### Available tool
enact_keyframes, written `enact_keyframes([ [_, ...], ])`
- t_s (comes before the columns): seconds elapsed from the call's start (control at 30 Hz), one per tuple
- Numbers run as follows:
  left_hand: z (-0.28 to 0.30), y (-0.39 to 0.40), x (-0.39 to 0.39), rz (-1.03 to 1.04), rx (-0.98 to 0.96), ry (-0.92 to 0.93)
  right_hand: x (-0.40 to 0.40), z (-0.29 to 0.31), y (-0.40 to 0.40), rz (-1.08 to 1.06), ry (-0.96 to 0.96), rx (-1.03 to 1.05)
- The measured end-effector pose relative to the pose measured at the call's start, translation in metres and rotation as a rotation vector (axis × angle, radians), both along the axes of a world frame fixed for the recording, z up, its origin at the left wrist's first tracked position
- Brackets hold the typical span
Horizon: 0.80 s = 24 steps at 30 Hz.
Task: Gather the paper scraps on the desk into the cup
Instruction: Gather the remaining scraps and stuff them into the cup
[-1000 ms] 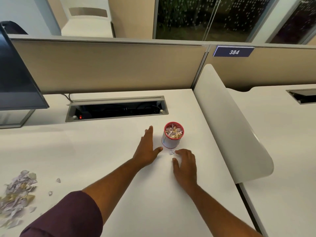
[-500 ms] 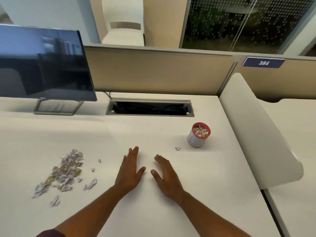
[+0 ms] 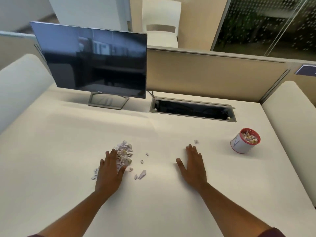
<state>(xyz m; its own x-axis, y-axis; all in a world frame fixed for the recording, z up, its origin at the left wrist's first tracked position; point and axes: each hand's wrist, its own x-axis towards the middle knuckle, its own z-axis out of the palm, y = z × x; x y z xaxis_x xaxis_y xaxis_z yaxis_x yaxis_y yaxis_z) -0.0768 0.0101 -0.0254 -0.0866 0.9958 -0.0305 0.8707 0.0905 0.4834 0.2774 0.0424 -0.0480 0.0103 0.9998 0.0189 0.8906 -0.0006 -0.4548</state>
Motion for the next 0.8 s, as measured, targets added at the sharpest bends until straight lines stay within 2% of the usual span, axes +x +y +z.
enact_keyframes([
  [0.1, -0.001, 0.0, -0.031, 0.016, 0.018, 0.015, -0.054, -0.003, -0.006, 0.108, 0.001, 0.023],
  [0.17, -0.002, 0.002, -0.048, 0.039, 0.023, 0.015, -0.075, -0.001, -0.003, 0.099, 0.085, 0.052],
  [0.27, -0.009, 0.003, -0.073, 0.077, 0.012, 0.02, -0.077, 0.005, 0.013, -0.148, 0.197, 0.142],
  [0.33, -0.016, 0.002, -0.084, 0.081, -0.006, 0.018, -0.065, 0.01, 0.027, -0.304, 0.195, 0.115],
  [0.4, -0.022, 0.002, -0.089, 0.056, -0.018, 0.014, -0.052, 0.012, 0.043, -0.335, 0.173, 0.054],
  [0.6, -0.027, 0.006, -0.079, -0.155, 0.01, 0.066, -0.059, 0.015, 0.072, -0.14, 0.069, -0.092],
  [0.8, -0.023, 0.026, -0.063, -0.279, 0.012, 0.042, -0.137, 0.002, 0.03, 0.258, 0.029, 0.012],
])
